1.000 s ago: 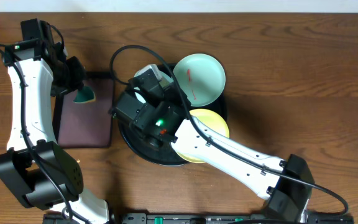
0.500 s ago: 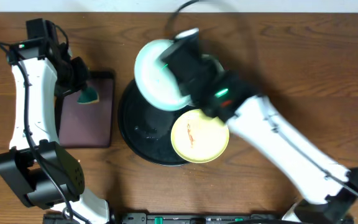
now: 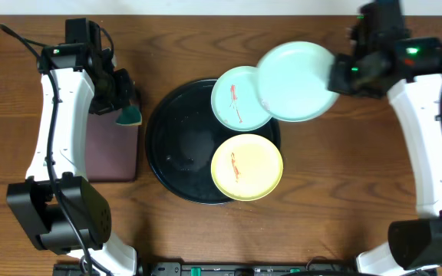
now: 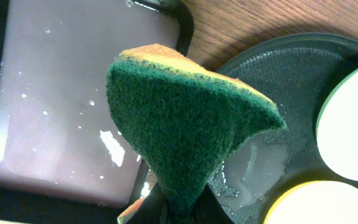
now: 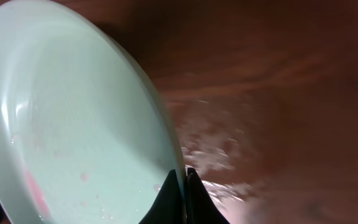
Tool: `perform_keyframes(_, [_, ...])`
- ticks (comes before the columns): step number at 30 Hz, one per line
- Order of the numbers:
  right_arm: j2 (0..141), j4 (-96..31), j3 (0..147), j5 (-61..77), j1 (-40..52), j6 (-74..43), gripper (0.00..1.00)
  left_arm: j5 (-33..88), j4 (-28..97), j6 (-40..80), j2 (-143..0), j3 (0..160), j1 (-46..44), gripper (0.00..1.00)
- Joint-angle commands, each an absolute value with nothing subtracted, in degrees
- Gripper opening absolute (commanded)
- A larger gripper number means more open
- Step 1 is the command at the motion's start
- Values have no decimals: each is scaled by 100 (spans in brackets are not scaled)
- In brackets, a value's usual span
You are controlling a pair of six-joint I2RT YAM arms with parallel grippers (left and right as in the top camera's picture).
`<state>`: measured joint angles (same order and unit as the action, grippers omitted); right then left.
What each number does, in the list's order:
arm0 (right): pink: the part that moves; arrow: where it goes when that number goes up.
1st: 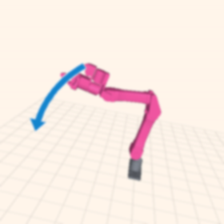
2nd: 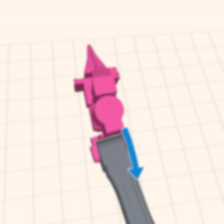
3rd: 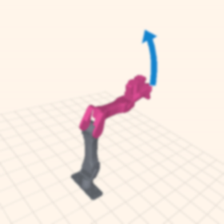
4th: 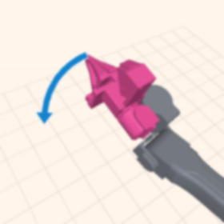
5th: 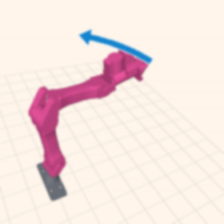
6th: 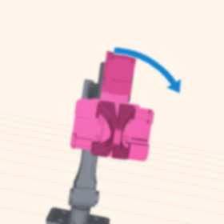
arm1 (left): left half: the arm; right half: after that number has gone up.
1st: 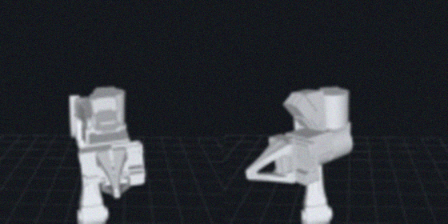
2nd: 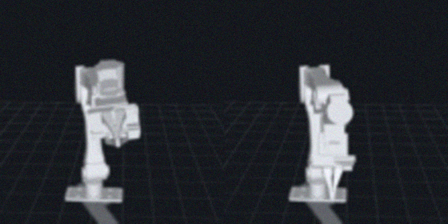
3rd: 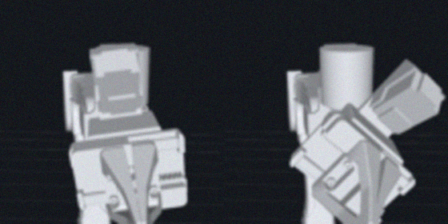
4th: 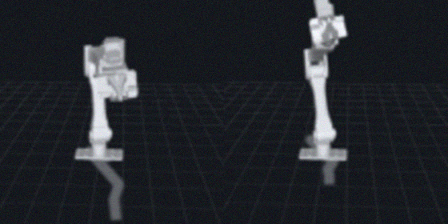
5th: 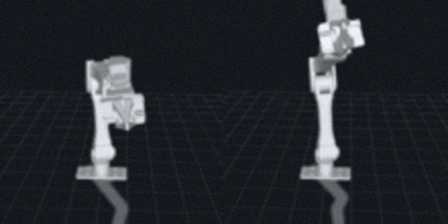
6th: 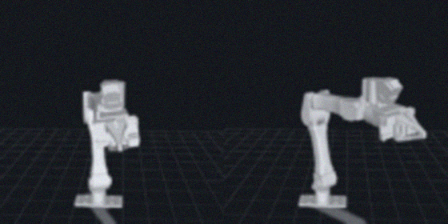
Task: Clean dirty plates on tray and stack at the side
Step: 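Place the pale green plate on the table right of the tray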
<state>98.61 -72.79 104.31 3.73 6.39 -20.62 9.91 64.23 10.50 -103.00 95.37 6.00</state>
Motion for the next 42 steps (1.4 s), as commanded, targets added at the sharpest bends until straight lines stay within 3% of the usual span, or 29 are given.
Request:
perform_keyframes(1, [9815,-7330,10057,303,222,-2112,1,937,6445,1083,-10313,9498,510,7])
perform_keyframes(12, [9815,-6217,7900,-1,-611,-2049,1,937,6375,1083,-10313,9498,263,7])
perform_keyframes(23, [9815,-4613,6447,-510,-814,-1640,1,937,6331,1083,-10313,9498,263,7])
perform_keyframes(26, [9815,-4473,6364,-506,-816,-1599,19,937,6292,1083,-10313,9498,263,7])
perform_keyframes(31, [9813,-4685,6565,-130,-814,-1402,33,937,6287,1083,-10313,9498,263,7])
perform_keyframes(38, [9808,-5867,7609,1647,-519,-762,37,937,6276,1083,-10313,9498,263,8])
perform_keyframes(42, [9824,-5961,7640,1852,47,-790,38,937,6283,1083,-10313,9498,263,7])
